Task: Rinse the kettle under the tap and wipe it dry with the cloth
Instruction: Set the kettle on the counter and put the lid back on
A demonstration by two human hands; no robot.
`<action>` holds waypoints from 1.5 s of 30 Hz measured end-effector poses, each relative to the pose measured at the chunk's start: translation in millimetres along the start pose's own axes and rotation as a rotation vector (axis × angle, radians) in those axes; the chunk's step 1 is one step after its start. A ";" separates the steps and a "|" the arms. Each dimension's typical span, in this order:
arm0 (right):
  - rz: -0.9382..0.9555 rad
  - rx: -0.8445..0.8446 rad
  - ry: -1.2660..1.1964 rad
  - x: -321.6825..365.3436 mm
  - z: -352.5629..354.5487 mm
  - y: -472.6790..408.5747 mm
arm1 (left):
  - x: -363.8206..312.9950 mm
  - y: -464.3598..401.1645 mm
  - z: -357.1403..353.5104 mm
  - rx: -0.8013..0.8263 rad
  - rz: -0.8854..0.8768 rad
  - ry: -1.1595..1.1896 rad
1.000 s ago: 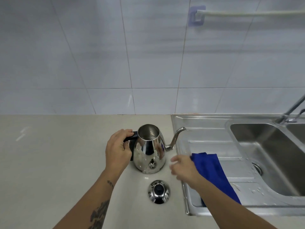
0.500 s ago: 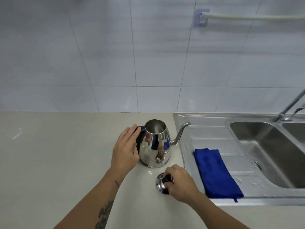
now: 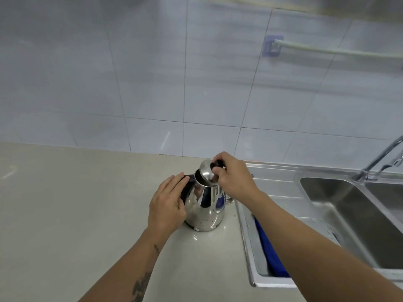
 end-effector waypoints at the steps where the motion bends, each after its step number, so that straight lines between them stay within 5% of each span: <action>1: -0.006 0.017 0.045 -1.1 -6.7 -2.7 | 0.0 -0.7 1.0 0.007 -0.003 -0.002; 31: 0.315 -0.015 0.308 0.8 -38.8 0.6 | 7.7 -0.5 -5.0 -0.051 -0.028 0.066; 39: 0.219 0.107 0.181 -0.6 -38.6 -7.7 | 5.0 -4.5 -3.5 -0.078 -0.018 0.111; 45: 0.142 -0.050 0.070 -43.0 -13.7 62.5 | 6.7 -7.8 -1.1 -0.115 0.091 0.198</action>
Point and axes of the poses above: each hand's wrist, its own y-axis away from the middle knuckle, its own z-axis out of the back of the hand, x = y × z, the point moved 9 cm from there along -y, towards the middle knuckle
